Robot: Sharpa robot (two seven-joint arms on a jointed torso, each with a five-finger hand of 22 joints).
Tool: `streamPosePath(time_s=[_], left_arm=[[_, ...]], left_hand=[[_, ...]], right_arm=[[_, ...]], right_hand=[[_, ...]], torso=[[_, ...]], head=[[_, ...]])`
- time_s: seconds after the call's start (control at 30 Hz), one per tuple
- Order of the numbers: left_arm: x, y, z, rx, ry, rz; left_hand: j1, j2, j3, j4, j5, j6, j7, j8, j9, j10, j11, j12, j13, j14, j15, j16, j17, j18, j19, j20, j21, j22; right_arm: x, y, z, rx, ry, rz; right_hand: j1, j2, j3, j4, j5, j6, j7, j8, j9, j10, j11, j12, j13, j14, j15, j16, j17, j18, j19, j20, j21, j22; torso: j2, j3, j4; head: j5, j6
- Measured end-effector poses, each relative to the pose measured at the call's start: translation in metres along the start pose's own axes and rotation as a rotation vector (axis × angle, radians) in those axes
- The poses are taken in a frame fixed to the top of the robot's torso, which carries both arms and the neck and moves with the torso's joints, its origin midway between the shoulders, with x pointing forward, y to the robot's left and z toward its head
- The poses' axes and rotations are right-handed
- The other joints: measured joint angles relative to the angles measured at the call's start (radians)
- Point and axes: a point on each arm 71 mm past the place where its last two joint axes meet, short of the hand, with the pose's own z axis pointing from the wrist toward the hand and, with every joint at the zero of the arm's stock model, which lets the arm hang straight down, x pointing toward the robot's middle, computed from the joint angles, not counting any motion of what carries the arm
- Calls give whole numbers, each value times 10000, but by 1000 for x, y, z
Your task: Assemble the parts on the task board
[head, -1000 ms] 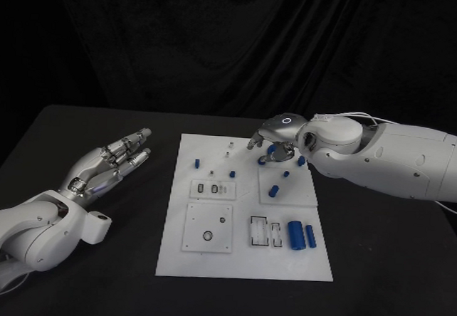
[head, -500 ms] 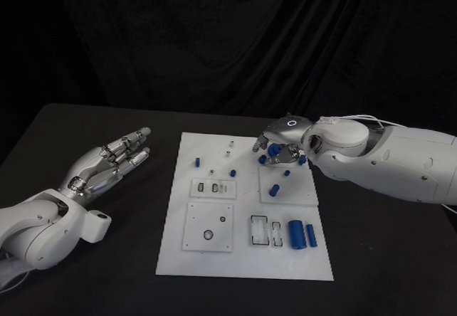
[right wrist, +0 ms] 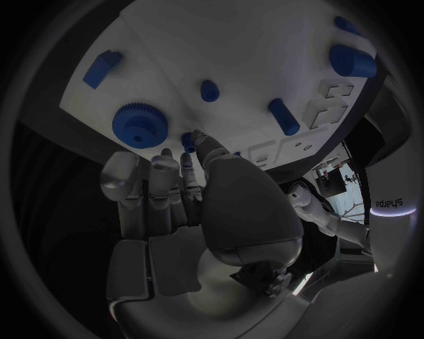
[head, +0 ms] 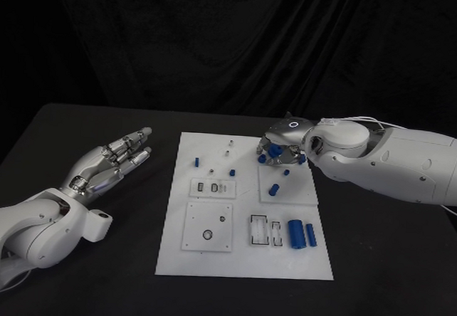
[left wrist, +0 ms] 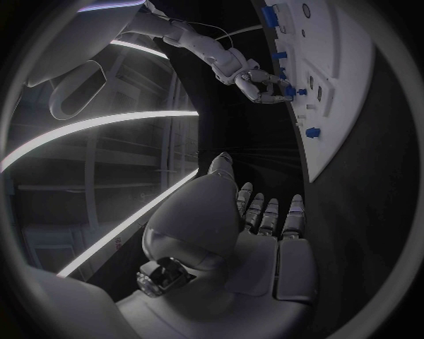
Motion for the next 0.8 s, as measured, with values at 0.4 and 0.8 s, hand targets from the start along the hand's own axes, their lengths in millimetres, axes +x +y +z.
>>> streamPosePath(time_s=[0.4, 0.8], left_arm=[[0, 1, 1, -7, 47, -17], [-1, 3, 4, -17, 95, -23]], left_hand=[[39, 39, 27, -27, 0, 0, 0, 0, -1, 0, 0, -1, -1, 2, 43, 0, 0, 1, 37, 37, 0, 0], [118, 42, 61, -61, 0, 0, 0, 0, -2, 0, -1, -1, -1, -1, 73, 0, 0, 0, 18, 56, 10, 1]], right_arm=[[7, 1, 3, -157, -143, 59], [9, 3, 5, -391, -449, 74]], right_hand=[[0, 0, 616, 42, 0, 609, 109, 202, 272, 663, -31, 0, 33, 84, -31, 159, 236, -157, 143, 2, 229, 445], [-40, -41, 1143, 214, 0, 925, 202, 219, 471, 1381, -205, -232, -89, 215, -108, 222, 374, -155, 268, -50, 382, 742]], torso=[[1, 3, 5], [12, 2, 21]], head=[[9, -66], [-33, -80]])
